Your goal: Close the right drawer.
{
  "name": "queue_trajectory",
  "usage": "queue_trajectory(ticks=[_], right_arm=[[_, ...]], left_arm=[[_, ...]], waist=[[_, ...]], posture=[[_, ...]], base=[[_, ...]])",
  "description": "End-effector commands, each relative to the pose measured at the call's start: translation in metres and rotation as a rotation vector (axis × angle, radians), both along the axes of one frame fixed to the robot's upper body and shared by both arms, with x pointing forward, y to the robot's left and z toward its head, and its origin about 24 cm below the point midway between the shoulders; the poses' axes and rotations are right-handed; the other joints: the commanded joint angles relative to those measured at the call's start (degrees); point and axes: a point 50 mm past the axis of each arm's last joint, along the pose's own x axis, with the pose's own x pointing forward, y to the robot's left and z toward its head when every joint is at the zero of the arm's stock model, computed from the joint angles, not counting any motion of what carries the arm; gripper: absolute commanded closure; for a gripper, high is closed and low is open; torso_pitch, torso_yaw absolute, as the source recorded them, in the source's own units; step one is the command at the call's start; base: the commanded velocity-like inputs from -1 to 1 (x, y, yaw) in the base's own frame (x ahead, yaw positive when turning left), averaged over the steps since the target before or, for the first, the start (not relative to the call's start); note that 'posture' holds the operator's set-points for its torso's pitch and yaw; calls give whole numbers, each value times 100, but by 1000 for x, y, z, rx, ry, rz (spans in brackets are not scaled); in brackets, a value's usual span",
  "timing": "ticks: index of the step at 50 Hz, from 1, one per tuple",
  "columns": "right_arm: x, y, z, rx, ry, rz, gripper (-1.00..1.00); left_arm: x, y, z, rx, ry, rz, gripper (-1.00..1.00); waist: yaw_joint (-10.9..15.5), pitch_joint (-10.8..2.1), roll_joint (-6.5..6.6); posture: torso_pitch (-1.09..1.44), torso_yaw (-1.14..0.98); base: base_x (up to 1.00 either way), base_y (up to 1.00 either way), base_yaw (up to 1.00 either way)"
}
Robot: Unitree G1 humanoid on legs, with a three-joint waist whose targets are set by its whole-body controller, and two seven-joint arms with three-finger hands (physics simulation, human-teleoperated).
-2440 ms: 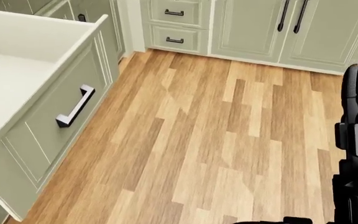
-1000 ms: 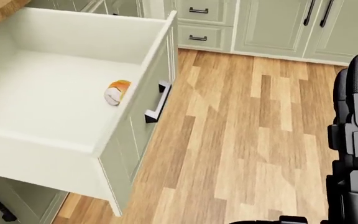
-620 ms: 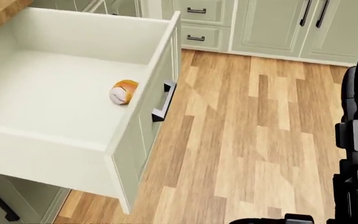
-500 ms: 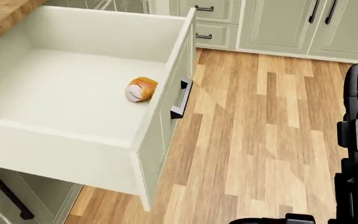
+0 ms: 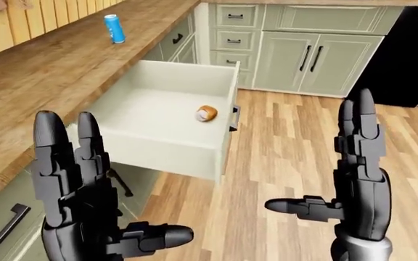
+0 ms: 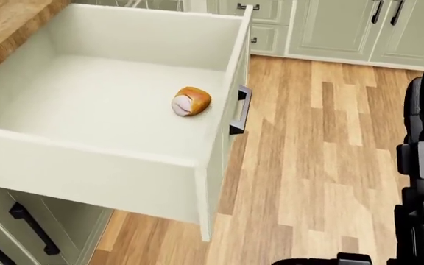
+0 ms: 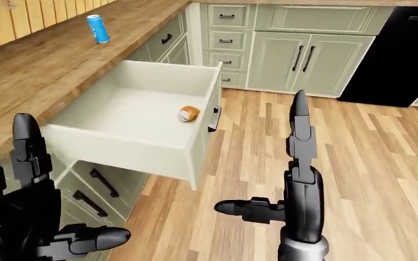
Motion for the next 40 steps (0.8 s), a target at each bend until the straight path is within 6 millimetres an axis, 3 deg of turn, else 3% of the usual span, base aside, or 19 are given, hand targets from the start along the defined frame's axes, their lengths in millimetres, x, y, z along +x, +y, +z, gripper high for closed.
queue_trajectory(ticks=[1, 3, 4, 5, 12, 14, 16, 18, 19, 21, 25, 27, 28, 29, 30, 31, 32, 35, 40], right_arm=[[-4, 4, 10, -5, -58, 15, -100], [-4, 4, 11, -4, -57, 15, -100], [-4, 4, 11, -4, -57, 14, -100], [-4, 4, 11, -5, -58, 15, -100], [-3, 3, 6, -5, -56, 14, -100], [-3, 3, 6, -5, -55, 14, -100], [-3, 3, 7, -5, -55, 14, -100], [-3, 3, 6, -5, -54, 15, -100], [-3, 3, 7, -5, -54, 14, -100], [-3, 3, 7, -5, -54, 15, -100], [-3, 3, 7, -4, -52, 14, -100], [-3, 3, 7, -5, -52, 14, -100], [-3, 3, 7, -4, -51, 14, -100], [-3, 3, 7, -6, -52, 14, -100], [-3, 3, 7, -5, -52, 14, -100], [-3, 3, 7, -4, -53, 13, -100], [-4, 3, 8, -5, -53, 13, -100], [-3, 3, 7, -5, -51, 12, -100], [-3, 3, 6, -5, -51, 12, -100]], left_arm=[[-4, 1, 7, 1, -46, 7, -100], [-4, 1, 8, 1, -46, 7, -100], [-4, 1, 8, 1, -47, 8, -100], [-5, 1, 8, 1, -47, 8, -100], [-4, 1, 8, 2, -46, 7, -100], [-4, 1, 8, 2, -46, 6, -100], [-3, 1, 8, 2, -46, 7, -100], [-3, 1, 7, 2, -45, 7, -100], [-3, 2, 7, 2, -46, 7, -100], [-3, 2, 6, 2, -46, 7, -100], [-3, 2, 5, 2, -46, 7, -100], [-3, 2, 5, 2, -46, 7, -100], [-3, 2, 5, 2, -46, 7, -100], [-3, 2, 6, 2, -46, 7, -100], [-4, 2, 6, 2, -47, 7, -100], [-4, 2, 6, 1, -47, 7, -100], [-4, 2, 6, 1, -47, 7, -100], [-4, 2, 6, 1, -47, 7, -100], [-4, 2, 6, 1, -47, 7, -100]], waist=[[14, -56, 28], [51, -124, 382], [94, -69, 119], [68, -60, 167], [75, -66, -190], [70, -61, -329], [56, -115, -582], [-24, -87, -428], [17, -70, -482], [3, -119, -453], [29, -55, -260], [16, -40, -81], [14, -65, 56], [25, -144, 281], [18, -204, 285], [90, -77, 158], [73, -31, 156], [77, -87, -19], [69, -61, -261]], posture=[[0, 0], [0, 0], [0, 0], [0, 0], [0, 0], [0, 0], [0, 0], [0, 0], [0, 0], [0, 0], [0, 0], [0, 0], [0, 0], [0, 0], [0, 0], [0, 0], [0, 0], [0, 0], [0, 0]], base=[[0, 20, 0], [0, 22, 0], [0, 22, 0], [0, 22, 0], [0, 21, 0], [0, 22, 0], [0, 22, 0], [0, 22, 0], [0, 21, 0], [0, 22, 0], [0, 22, 0], [0, 21, 0], [0, 22, 0], [0, 22, 0], [0, 22, 0], [0, 22, 0], [0, 23, 0], [0, 21, 0], [0, 22, 0]])
